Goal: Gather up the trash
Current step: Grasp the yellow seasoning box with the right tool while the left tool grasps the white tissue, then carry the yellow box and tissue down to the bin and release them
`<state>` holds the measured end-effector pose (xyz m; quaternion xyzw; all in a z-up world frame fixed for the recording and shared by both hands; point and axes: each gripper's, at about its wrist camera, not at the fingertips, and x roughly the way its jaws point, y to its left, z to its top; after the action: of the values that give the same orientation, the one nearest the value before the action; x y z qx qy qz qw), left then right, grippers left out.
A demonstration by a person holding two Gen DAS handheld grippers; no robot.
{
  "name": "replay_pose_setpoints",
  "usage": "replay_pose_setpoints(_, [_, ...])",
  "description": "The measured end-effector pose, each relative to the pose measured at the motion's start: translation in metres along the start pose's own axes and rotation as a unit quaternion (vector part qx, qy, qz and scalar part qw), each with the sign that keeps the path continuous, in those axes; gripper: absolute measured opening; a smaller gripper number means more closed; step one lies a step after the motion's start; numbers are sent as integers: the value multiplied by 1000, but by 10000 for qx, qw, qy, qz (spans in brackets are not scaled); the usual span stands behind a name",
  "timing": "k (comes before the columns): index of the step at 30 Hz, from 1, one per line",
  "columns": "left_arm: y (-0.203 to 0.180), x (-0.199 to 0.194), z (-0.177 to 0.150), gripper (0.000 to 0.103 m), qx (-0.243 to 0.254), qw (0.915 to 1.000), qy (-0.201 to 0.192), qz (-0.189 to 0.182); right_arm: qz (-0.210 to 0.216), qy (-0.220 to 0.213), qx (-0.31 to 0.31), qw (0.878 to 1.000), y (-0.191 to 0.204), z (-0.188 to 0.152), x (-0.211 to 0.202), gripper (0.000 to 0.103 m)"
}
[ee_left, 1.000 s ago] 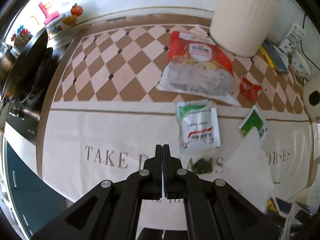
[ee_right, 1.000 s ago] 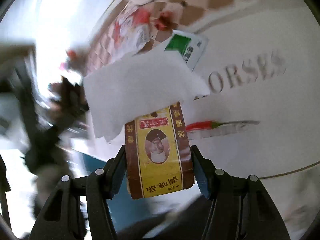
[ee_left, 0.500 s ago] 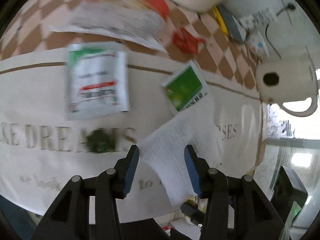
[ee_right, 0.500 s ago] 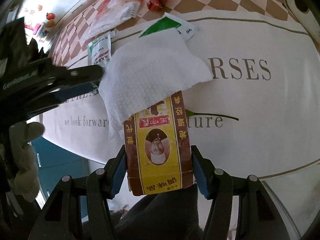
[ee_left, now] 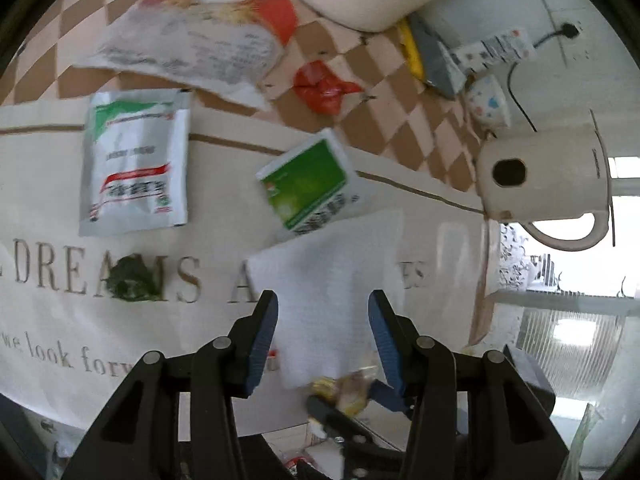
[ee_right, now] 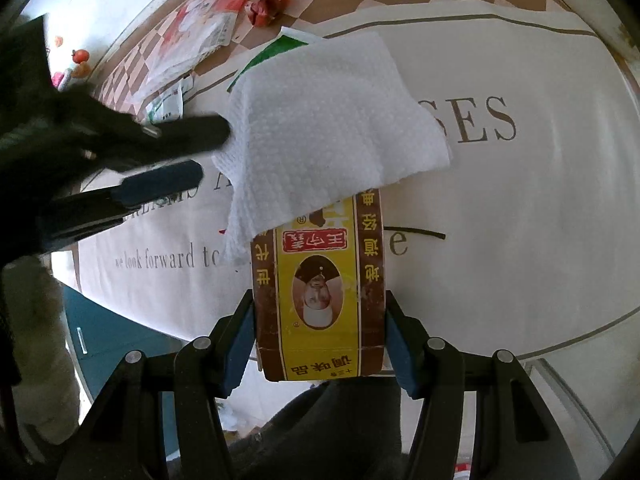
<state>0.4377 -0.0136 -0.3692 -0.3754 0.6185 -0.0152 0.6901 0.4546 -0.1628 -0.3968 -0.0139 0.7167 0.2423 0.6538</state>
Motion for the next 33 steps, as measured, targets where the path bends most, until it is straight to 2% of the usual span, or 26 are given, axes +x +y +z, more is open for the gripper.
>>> replay_pose_setpoints(5, [-16, 28, 3, 44, 215, 9994, 214, 178, -10, -7, -13, 10000, -3, -5, -3, 61])
replay_pose_setpoints(7, [-17, 37, 2, 40, 249, 9990, 230, 285, -13, 0, -14, 10000, -3, -6, -4, 61])
replay_pose_setpoints(9, [-17, 37, -1, 26, 289, 9989, 116, 338, -35, 5, 0, 10000, -4, -7, -6, 61])
replay_pose_setpoints(11, [-19, 31, -4, 20, 309, 9989, 8, 344, -62, -3, 15, 10000, -4, -8, -7, 61])
replay_pose_setpoints(12, [-21, 25, -5, 10, 374, 9984, -112, 408, -83, -11, 7, 10000, -3, -9, -7, 61])
replay_pose_setpoints(14, [-24, 13, -6, 2, 441, 9976, -277, 446, -73, -34, 13, 10000, -2, -10, -8, 61])
replay_pose_setpoints(17, [-26, -15, -7, 1, 556, 9933, -722, 709, -80, -56, 14, 10000, 0, -12, -9, 61])
replay_pose_setpoints(22, [-20, -63, -10, 1, 646, 9855, -1284, 900, -44, -143, 144, 9998, -1, -16, -10, 60])
replay_pose_setpoints(25, [-13, -86, -14, 1, 614, 9819, -1518, 955, -18, -253, 196, 9995, 1, -20, -15, 60])
replay_pose_setpoints(29, [2, -118, -27, 1, 580, 9736, -1833, 1234, -4, -434, 242, 9988, 6, -25, -29, 60])
replay_pose_setpoints(33, [30, -146, -56, 1, 533, 9657, -2019, 1544, 20, -625, 205, 9978, 16, -34, -46, 60])
